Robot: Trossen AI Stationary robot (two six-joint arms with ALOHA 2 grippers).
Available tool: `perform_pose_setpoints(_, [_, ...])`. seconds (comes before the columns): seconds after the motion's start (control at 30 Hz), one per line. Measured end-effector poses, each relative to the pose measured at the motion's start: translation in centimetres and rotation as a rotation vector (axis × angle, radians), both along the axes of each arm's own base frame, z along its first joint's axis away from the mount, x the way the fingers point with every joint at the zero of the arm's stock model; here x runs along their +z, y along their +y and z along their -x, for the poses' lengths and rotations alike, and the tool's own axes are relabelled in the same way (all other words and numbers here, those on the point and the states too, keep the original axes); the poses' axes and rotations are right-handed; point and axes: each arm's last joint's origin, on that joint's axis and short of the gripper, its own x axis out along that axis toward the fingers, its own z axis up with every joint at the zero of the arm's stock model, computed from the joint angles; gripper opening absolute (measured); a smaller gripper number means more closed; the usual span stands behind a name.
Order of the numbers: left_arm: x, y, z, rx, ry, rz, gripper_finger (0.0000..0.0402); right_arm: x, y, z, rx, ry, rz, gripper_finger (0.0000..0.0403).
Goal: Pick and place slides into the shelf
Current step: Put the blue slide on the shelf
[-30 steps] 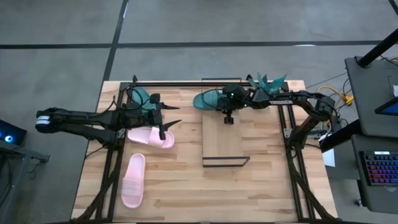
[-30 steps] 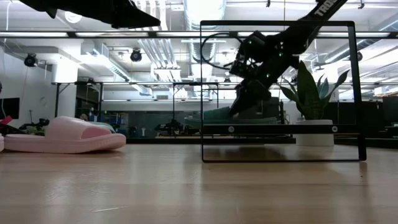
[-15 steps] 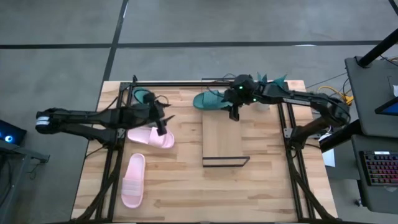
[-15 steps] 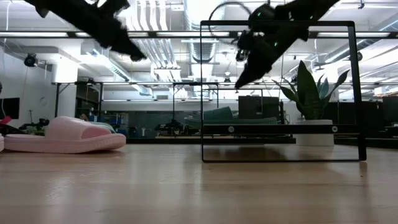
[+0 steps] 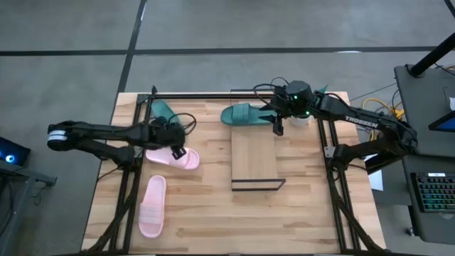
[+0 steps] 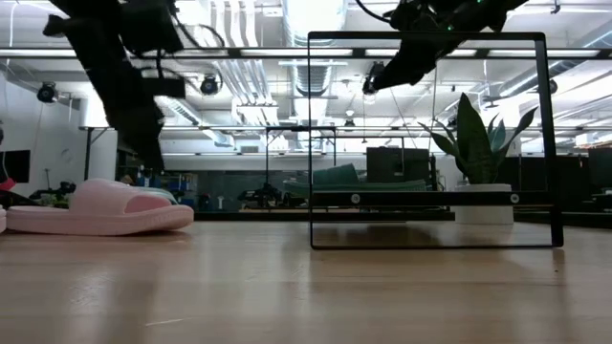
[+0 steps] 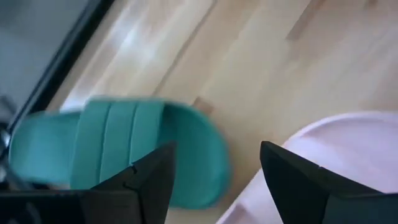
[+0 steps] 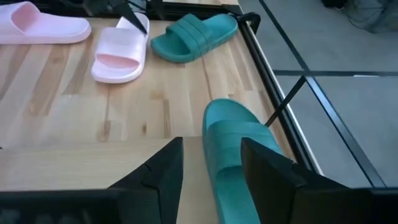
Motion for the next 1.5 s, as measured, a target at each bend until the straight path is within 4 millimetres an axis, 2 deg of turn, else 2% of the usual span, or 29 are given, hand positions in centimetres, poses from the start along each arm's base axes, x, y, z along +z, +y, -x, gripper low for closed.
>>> perform_pose_setpoints(0.23, [-2.6,0.4,-1.3,0.051,0.187,-0.077,0.0217,-0.3,-0.1,-0.2,0.003,0.014,-0.003,0.0141])
perform_pose_setpoints(0.4, [-3.1,0.8,-2.2,0.111,0.293,-0.168,0.0217,-0.4,-0.1,-0.2,0.004,0.018,-0.002,0.0136])
perform_pose_setpoints(0.67, [-4.7,1.1,-3.3,0.093,0.426,-0.185,0.0217,-0.5,-0.1,-0.2,0.008,0.024,0.001,0.0133])
perform_pose_setpoints(0.83, [-5.5,1.8,-3.2,0.107,0.478,-0.172,0.0217,-0.5,-0.1,-0.2,0.008,0.033,-0.003,0.0134])
perform_pose_setpoints(1.1, [-5.6,3.0,-2.8,0.127,0.516,-0.161,0.0213,-0.9,0.0,0.0,0.005,0.067,-0.026,0.0127])
perform_pose_setpoints(1.23, [-5.5,3.7,-2.6,0.133,0.531,-0.153,0.0181,-0.9,0.0,0.0,0.000,0.066,-0.034,0.0124])
perform_pose_setpoints(1.5, [-5.5,4.3,-2.4,0.139,0.534,-0.118,0.0066,-1.0,0.1,0.1,-0.001,0.082,-0.044,0.0125])
